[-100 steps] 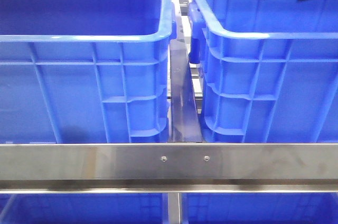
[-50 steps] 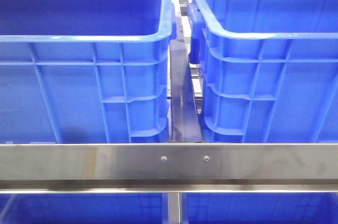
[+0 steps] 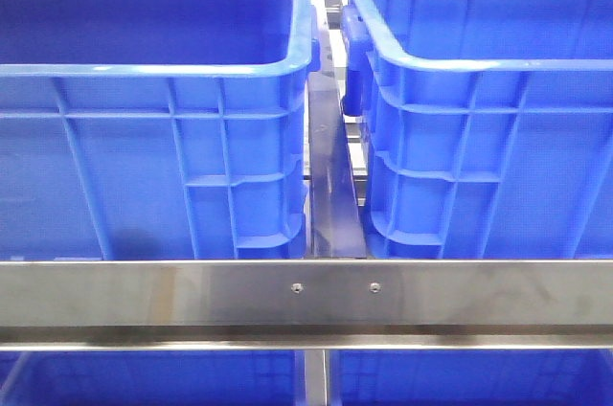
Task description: Pick red and yellow buttons and place in box
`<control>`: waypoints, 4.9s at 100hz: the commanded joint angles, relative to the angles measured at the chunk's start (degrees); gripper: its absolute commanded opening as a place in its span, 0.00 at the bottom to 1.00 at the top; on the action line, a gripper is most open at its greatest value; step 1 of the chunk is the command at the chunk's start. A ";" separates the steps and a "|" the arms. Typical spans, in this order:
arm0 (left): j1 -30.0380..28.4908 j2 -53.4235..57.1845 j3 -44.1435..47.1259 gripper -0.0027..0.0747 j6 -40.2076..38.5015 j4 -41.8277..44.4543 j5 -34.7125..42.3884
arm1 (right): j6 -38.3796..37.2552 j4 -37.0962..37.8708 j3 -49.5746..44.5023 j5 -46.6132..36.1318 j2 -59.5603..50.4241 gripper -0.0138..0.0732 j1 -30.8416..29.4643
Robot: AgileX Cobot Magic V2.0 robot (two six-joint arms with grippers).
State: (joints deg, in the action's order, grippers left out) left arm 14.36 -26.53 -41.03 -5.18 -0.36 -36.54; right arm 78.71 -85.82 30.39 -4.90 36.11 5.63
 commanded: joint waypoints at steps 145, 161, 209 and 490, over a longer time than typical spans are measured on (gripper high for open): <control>-8.16 -38.14 -23.84 0.82 -3.67 4.00 2.13 | 0.61 0.14 -0.72 1.41 -4.55 0.08 -0.24; -10.53 -49.70 -29.27 0.82 -3.67 3.92 1.02 | 0.61 0.14 -0.72 1.41 -4.55 0.08 -0.24; -11.96 -67.50 -32.31 0.82 -3.67 3.41 5.47 | 0.61 0.14 -0.72 1.41 -4.55 0.08 -0.24; 33.65 -26.93 -19.48 0.01 -1.55 2.92 4.98 | 0.55 -16.64 -0.72 21.57 -4.49 0.91 -0.24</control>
State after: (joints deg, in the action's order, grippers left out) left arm 47.46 -53.85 -59.04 -6.70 2.78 -35.72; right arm 78.97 -95.34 28.05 11.11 31.53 5.63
